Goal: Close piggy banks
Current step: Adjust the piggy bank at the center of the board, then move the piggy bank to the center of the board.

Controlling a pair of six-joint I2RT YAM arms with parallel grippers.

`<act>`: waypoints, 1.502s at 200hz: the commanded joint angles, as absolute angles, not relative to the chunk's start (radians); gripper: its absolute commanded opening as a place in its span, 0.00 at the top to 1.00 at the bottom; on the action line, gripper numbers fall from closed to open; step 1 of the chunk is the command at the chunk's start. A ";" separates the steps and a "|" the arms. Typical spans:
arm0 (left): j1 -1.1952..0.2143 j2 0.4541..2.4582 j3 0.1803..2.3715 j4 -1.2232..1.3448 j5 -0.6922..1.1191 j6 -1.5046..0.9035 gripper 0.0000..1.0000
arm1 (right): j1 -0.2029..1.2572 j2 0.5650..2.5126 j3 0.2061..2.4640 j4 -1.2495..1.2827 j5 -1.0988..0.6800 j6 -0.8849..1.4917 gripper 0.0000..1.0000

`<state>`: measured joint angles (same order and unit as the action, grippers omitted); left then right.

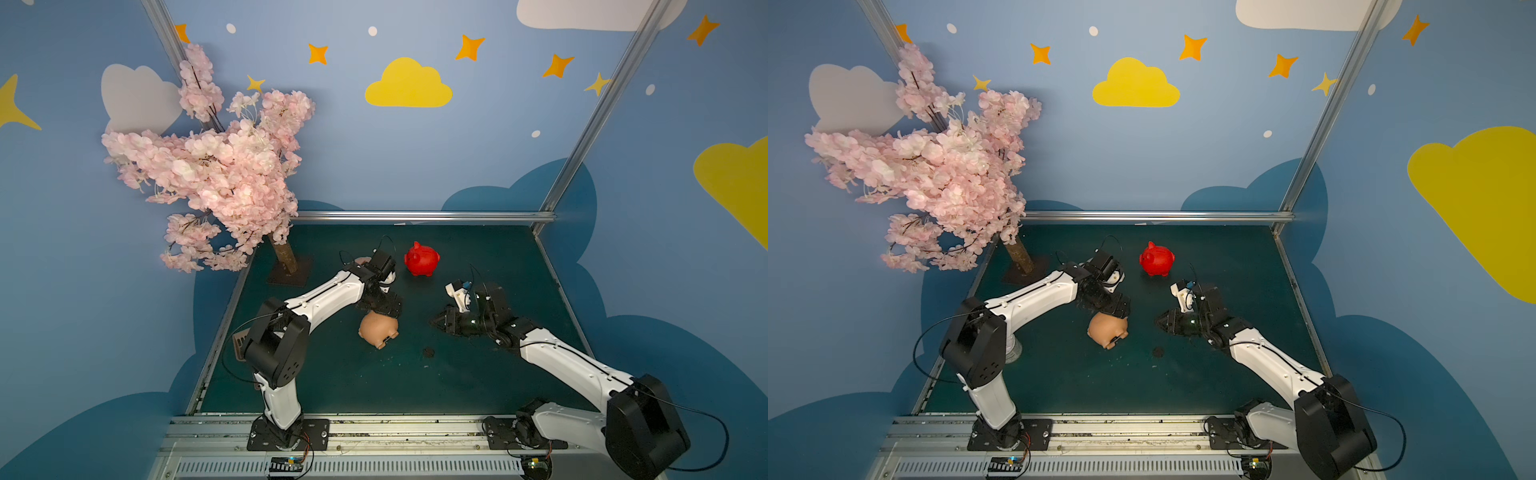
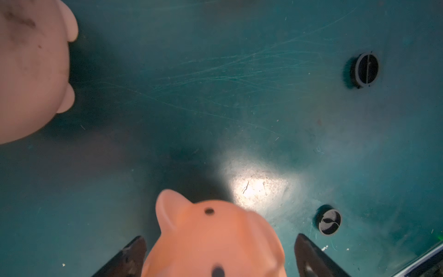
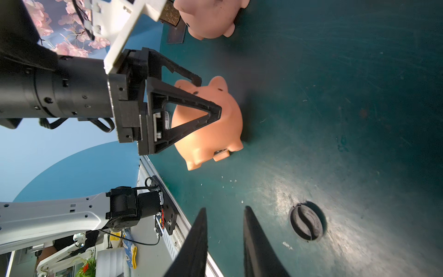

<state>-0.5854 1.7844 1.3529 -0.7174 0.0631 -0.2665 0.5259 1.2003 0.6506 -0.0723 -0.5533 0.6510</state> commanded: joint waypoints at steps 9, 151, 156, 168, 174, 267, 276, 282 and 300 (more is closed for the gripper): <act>-0.587 1.691 1.353 -0.767 0.057 -0.259 0.03 | 0.523 1.204 0.648 -0.061 -0.549 0.655 0.73; -0.785 1.414 1.010 -0.711 -0.075 -0.618 0.03 | 0.514 1.226 0.667 -0.092 -0.575 0.626 0.74; -0.787 1.421 1.004 -0.708 -0.082 -0.625 0.02 | 0.514 1.226 0.667 -0.092 -0.575 0.626 0.74; -0.787 1.436 0.989 -0.694 -0.098 -0.638 0.01 | 0.513 1.224 0.667 -0.097 -0.580 0.625 0.74; -0.787 1.442 0.984 -0.690 -0.111 -0.641 0.01 | 0.512 1.224 0.667 -0.098 -0.582 0.625 0.74; -0.776 1.628 1.058 -0.535 -0.141 -0.614 0.06 | 0.506 1.201 0.662 -0.103 -0.573 0.627 0.74; -0.772 1.645 1.068 -0.525 -0.149 -0.616 0.08 | 0.506 1.199 0.657 -0.100 -0.573 0.630 0.74; -0.769 1.657 1.075 -0.519 -0.158 -0.617 0.09 | 0.504 1.197 0.655 -0.099 -0.572 0.632 0.74; -0.754 1.698 1.103 -0.497 -0.165 -0.604 0.10 | 0.500 1.194 0.650 -0.098 -0.568 0.637 0.74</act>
